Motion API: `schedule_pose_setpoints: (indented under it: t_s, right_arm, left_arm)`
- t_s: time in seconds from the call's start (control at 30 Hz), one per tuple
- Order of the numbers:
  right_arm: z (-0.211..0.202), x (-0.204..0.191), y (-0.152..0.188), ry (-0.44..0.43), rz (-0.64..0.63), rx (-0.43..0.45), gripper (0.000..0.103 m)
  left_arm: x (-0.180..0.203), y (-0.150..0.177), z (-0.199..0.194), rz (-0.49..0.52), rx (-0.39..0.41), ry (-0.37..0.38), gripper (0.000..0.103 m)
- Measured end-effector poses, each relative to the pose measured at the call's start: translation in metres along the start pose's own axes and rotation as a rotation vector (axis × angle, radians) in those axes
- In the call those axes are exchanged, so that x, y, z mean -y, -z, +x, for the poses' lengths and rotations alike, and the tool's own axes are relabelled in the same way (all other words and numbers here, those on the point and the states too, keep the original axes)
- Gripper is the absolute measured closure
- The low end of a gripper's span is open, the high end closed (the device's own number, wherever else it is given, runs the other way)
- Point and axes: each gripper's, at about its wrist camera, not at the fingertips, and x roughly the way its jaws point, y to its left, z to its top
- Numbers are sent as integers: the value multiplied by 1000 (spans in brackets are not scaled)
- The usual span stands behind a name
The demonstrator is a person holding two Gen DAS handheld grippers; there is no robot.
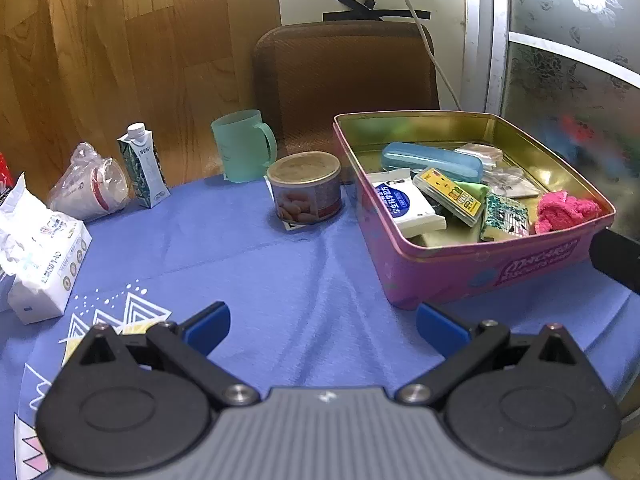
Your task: Organize soft objects
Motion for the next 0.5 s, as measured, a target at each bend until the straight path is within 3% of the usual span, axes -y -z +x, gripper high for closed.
schedule_pose_setpoints:
  t_s: [0.5]
  right_arm:
    - [2, 1, 2, -1, 5, -2, 4]
  left_arm:
    - [0, 1, 0, 13, 20, -26, 0]
